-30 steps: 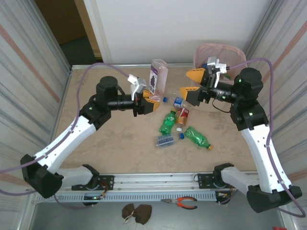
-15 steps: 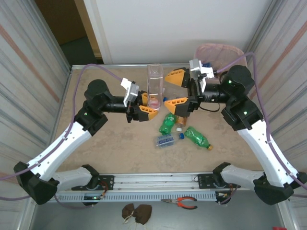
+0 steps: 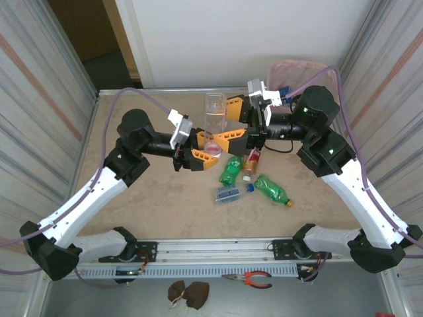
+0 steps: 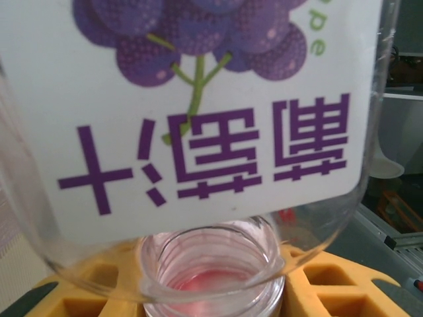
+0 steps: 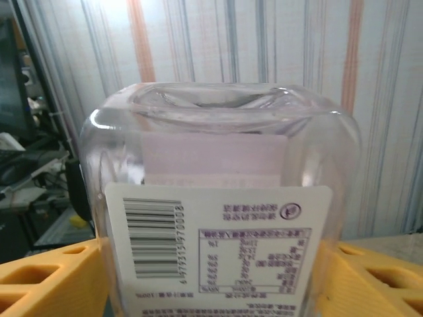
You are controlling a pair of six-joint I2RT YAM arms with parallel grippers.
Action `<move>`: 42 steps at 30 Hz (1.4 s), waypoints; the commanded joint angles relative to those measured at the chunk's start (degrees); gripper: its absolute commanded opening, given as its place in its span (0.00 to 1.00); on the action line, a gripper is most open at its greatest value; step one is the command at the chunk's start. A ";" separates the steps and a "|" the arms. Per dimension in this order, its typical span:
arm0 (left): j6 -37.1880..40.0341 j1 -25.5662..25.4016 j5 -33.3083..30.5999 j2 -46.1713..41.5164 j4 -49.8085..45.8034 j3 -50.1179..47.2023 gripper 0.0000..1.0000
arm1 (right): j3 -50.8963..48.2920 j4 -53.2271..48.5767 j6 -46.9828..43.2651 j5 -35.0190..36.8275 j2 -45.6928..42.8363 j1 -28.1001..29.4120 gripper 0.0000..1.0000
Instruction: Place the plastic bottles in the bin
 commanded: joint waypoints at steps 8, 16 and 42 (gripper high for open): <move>-0.38 -0.67 0.73 0.90 1.69 2.77 0.36 | 2.12 -1.02 -0.90 0.66 -1.40 0.71 0.61; -0.13 -0.61 -1.78 0.06 1.13 2.24 0.53 | 2.04 -2.10 -2.49 3.19 -2.41 0.72 0.61; 2.88 1.21 -12.09 -6.92 -7.37 -3.75 0.73 | 13.32 -17.97 3.04 23.11 8.89 -33.34 0.54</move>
